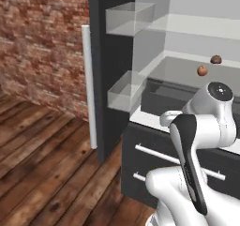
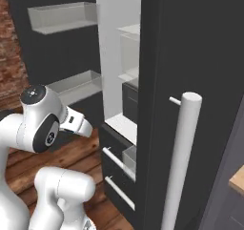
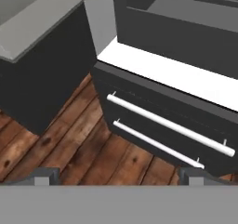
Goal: Pick up the peach and apple from the fridge and place one fruit on each plate on the dining counter.
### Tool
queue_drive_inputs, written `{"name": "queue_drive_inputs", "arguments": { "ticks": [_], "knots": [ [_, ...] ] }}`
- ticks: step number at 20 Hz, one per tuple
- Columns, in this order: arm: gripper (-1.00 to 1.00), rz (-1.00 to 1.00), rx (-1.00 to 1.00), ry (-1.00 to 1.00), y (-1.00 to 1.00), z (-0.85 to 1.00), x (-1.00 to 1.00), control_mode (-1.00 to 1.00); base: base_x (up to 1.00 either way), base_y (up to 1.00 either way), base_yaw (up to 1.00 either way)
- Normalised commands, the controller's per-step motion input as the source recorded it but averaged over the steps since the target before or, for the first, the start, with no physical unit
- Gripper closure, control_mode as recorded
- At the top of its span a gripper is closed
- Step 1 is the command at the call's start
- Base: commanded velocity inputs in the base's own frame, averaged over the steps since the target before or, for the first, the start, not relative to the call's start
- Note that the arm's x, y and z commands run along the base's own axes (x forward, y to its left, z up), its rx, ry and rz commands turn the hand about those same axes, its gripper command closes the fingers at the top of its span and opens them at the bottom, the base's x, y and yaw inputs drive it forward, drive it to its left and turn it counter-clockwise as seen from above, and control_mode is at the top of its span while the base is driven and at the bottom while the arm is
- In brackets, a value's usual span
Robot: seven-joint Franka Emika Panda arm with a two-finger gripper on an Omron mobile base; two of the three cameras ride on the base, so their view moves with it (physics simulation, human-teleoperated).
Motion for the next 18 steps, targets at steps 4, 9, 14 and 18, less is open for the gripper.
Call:
{"name": "queue_drive_inputs", "arguments": {
  "ticks": [4,9,14,18],
  "knots": [
    [-1.00,0.00,0.00,0.00,0.00,0.00,0.00,1.00,0.53,0.02,-0.39],
    [-1.00,0.00,0.00,0.00,0.00,0.00,0.00,1.00,0.52,0.04,-0.40],
    [-1.00,0.00,0.00,0.00,0.00,0.00,0.00,1.00,0.41,0.10,-0.38],
    [-1.00,0.00,0.00,0.00,0.00,0.00,0.00,1.00,0.27,0.09,-0.38]
  ]
}}
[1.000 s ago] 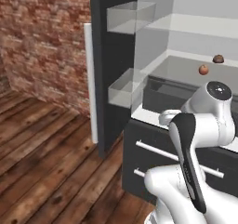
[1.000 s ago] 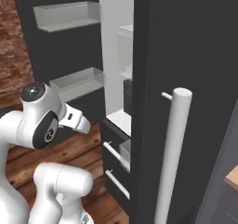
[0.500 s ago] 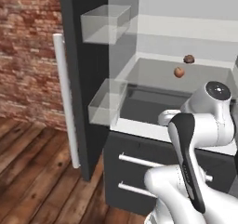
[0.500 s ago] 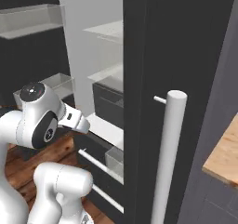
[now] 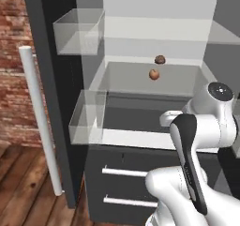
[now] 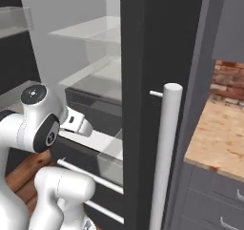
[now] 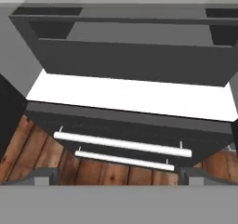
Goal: Pick up the peach and apple from the fridge and place one fruit on each plate on the dining counter.
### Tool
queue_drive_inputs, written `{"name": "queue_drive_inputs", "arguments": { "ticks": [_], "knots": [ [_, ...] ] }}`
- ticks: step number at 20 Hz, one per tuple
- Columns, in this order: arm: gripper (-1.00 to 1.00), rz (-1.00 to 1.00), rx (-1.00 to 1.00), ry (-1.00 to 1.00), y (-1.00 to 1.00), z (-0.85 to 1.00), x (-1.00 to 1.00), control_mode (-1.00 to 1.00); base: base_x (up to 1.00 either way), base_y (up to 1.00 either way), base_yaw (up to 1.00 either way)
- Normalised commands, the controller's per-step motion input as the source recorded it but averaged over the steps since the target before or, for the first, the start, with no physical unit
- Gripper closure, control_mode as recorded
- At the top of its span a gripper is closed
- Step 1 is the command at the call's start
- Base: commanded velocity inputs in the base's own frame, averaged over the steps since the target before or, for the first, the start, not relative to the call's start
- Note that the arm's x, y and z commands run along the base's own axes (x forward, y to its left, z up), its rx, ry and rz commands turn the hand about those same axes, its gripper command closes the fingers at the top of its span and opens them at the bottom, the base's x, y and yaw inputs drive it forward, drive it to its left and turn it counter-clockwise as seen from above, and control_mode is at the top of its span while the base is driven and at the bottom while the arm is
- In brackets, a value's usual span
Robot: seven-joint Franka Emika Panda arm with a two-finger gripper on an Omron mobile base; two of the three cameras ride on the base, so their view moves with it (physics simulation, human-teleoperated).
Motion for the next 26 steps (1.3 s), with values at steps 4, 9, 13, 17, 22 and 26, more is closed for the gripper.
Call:
{"name": "queue_drive_inputs", "arguments": {
  "ticks": [4,9,13,17,22,26],
  "knots": [
    [-1.00,0.00,0.00,0.00,0.00,0.00,0.00,1.00,0.32,0.20,-0.38],
    [-1.00,0.00,0.00,0.00,0.00,0.00,0.00,1.00,0.39,0.32,-0.29],
    [-1.00,0.00,0.00,0.00,0.00,0.00,0.00,1.00,0.45,0.25,-0.21],
    [-1.00,0.00,0.00,0.00,0.00,0.00,0.00,1.00,0.45,0.32,-0.19],
    [-1.00,0.00,0.00,0.00,0.00,0.00,0.00,1.00,0.41,0.35,-0.10],
    [-1.00,0.00,0.00,0.00,0.00,0.00,0.00,1.00,0.44,0.33,-0.07]
  ]
}}
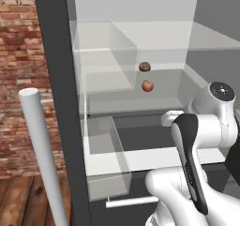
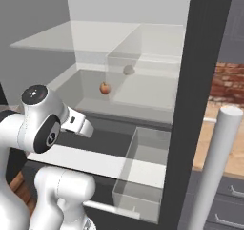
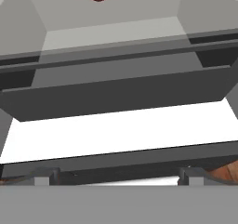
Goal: Pick up the peach and apple from the fridge and place one fruit on each plate on the dining counter.
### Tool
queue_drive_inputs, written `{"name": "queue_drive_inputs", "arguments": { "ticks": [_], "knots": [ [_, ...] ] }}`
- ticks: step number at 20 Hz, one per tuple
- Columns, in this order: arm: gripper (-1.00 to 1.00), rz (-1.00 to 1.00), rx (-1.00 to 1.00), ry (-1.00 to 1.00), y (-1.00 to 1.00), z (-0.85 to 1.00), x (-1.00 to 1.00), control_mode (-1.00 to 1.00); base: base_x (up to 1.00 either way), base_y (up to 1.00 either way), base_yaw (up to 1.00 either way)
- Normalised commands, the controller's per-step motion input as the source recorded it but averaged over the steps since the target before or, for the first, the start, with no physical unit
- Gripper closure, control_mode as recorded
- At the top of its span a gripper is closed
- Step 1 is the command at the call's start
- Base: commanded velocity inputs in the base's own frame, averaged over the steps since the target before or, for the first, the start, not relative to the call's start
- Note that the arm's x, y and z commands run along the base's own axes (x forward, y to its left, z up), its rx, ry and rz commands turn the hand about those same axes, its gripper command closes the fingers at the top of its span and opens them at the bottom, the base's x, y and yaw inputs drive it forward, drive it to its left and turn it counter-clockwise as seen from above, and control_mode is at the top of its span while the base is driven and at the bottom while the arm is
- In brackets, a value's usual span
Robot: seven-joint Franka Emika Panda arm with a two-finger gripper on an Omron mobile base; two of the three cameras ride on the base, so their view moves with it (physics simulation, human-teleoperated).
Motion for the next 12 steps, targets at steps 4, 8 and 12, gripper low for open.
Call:
{"name": "queue_drive_inputs", "arguments": {
  "ticks": [4,8,12],
  "knots": [
    [-1.00,0.00,0.00,0.00,0.00,0.00,0.00,1.00,0.43,0.37,-0.04],
    [-1.00,0.00,0.00,0.00,0.00,0.00,0.00,1.00,0.38,0.34,-0.02],
    [-1.00,-0.04,0.00,-0.16,0.14,0.09,0.11,-1.00,0.08,0.08,-0.01]
  ]
}}
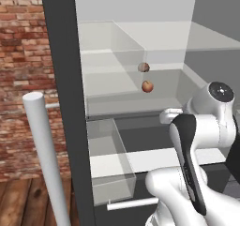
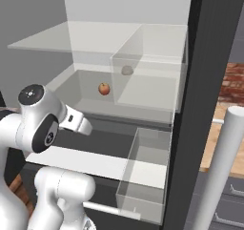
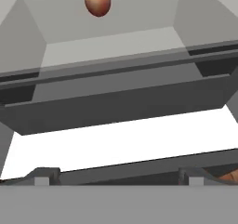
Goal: Pick up the peach and apple from the fridge and place one fruit on each plate on the dining counter.
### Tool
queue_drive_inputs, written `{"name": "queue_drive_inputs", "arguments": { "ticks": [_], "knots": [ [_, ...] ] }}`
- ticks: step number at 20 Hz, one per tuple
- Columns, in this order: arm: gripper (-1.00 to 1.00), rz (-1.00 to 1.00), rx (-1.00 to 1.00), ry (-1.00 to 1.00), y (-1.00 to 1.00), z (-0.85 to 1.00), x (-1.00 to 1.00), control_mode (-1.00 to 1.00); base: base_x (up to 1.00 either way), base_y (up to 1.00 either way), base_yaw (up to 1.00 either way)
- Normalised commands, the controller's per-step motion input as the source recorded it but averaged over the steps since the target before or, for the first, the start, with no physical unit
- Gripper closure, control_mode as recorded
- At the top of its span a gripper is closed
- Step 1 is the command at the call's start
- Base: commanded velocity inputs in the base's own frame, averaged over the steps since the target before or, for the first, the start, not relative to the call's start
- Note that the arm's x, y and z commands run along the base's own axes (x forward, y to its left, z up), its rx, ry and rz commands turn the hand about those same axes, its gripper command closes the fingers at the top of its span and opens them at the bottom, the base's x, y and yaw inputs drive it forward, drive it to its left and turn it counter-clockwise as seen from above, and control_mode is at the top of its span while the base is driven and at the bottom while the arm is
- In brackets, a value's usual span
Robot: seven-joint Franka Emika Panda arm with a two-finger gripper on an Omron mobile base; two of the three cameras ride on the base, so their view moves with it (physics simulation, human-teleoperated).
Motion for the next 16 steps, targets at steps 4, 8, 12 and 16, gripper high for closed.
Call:
{"name": "queue_drive_inputs", "arguments": {
  "ticks": [4,8,12,16],
  "knots": [
    [-1.00,0.00,-0.02,-0.29,0.16,0.32,0.00,-1.00,0.00,0.00,0.00],
    [-1.00,0.03,-0.09,-0.19,0.03,0.43,0.00,-1.00,0.00,0.00,0.00],
    [-1.00,0.11,-0.13,-0.12,0.00,0.33,0.00,-1.00,0.00,0.00,0.00],
    [-1.00,0.09,-0.09,-0.16,0.01,0.26,0.03,-1.00,0.00,0.00,0.00]
  ]
}}
